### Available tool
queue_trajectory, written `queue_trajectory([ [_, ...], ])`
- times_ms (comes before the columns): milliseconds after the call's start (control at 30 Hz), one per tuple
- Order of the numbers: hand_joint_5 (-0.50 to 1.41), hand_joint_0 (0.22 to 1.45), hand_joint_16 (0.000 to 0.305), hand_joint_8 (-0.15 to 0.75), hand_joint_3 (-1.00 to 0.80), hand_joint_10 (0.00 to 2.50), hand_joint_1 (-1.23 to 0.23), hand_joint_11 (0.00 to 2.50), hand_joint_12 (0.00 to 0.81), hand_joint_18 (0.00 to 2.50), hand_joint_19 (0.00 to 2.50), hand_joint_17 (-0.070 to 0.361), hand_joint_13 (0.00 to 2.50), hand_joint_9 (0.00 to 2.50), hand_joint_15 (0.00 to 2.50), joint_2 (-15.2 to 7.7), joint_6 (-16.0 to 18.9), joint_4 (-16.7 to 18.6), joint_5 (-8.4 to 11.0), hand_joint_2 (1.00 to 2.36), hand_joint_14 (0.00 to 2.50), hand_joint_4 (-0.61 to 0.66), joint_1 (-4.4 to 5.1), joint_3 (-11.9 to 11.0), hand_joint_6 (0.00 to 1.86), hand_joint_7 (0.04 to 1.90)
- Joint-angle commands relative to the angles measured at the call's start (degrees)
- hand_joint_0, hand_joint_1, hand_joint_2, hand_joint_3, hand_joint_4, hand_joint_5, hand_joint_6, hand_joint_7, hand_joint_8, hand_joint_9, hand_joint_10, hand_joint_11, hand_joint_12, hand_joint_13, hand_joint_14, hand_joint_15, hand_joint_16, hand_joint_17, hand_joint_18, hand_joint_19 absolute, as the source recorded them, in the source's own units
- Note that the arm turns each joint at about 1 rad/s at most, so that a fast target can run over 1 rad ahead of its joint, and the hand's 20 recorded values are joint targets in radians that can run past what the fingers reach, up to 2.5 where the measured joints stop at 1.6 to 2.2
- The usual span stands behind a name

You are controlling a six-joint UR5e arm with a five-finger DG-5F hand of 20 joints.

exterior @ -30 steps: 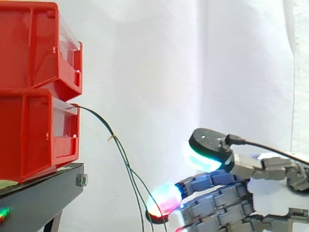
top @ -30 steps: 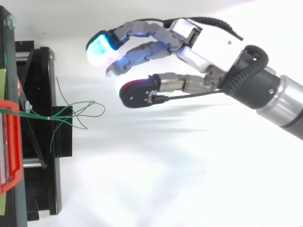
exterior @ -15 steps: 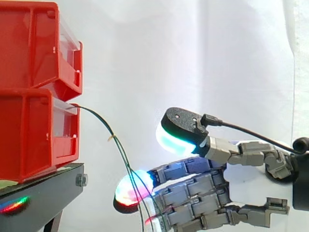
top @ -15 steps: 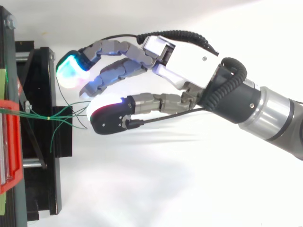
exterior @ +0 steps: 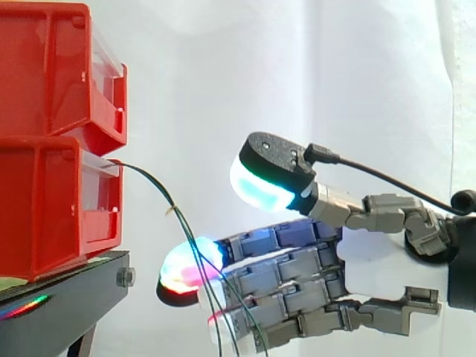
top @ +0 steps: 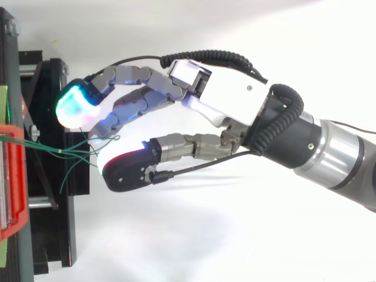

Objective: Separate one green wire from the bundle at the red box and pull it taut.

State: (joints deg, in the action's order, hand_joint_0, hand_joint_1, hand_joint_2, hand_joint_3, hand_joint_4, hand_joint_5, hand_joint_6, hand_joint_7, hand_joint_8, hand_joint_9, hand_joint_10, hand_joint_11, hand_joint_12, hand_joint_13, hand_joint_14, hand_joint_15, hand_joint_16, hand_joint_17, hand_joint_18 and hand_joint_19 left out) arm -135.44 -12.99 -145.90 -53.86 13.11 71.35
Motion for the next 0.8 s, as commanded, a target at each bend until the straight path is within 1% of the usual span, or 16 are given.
queue_trajectory([
  [0,-0.14,0.51,0.040,0.223,-0.48,0.01,-0.63,0.36,0.324,0.45,0.53,0.091,0.82,0.91,0.52,0.00,0.16,1.32,-0.02,1.00,0.02,0.25,0.34,-0.16,0.50,0.78],
  [167,-0.14,0.51,0.040,0.219,-0.48,0.01,-0.63,0.36,0.322,0.45,0.53,0.090,0.83,0.92,0.52,0.00,0.60,2.11,0.16,1.00,0.02,0.25,0.96,-0.16,0.50,0.79],
  [233,-0.13,0.51,0.040,0.217,-0.48,0.01,-0.63,0.37,0.319,0.45,0.53,0.090,0.82,0.92,0.53,0.00,0.78,2.11,0.25,1.00,0.02,0.26,1.04,-0.16,0.50,0.80],
  [267,-0.13,0.51,0.040,0.217,-0.48,0.01,-0.63,0.35,0.320,0.46,0.53,0.089,0.82,0.92,0.53,0.00,0.87,2.11,0.25,1.00,0.02,0.25,1.31,-0.16,0.50,0.80],
  [367,-0.13,0.51,0.040,0.218,-0.48,0.01,-0.63,0.36,0.319,0.46,0.52,0.089,0.82,0.92,0.53,-0.09,1.04,2.11,0.25,1.00,0.02,0.26,1.57,-0.24,0.50,0.81],
  [533,-0.12,0.52,0.039,0.215,-0.48,0.01,-0.64,0.37,0.316,0.46,0.52,0.088,0.83,0.92,0.53,-0.09,1.48,2.20,0.16,1.00,0.02,0.27,1.83,-0.68,0.50,0.83],
  [600,-0.12,0.52,0.039,0.216,-0.48,0.01,-0.64,0.37,0.317,0.46,0.52,0.088,0.83,0.93,0.53,0.00,1.57,2.29,0.16,1.00,0.02,0.27,2.10,-0.77,0.50,0.83],
  [767,-0.11,0.53,0.038,0.208,-0.48,0.01,-0.65,0.37,0.314,0.46,0.53,0.086,0.83,0.93,0.53,0.00,1.57,3.34,0.07,1.00,0.02,0.26,2.36,-0.77,0.50,0.84],
])
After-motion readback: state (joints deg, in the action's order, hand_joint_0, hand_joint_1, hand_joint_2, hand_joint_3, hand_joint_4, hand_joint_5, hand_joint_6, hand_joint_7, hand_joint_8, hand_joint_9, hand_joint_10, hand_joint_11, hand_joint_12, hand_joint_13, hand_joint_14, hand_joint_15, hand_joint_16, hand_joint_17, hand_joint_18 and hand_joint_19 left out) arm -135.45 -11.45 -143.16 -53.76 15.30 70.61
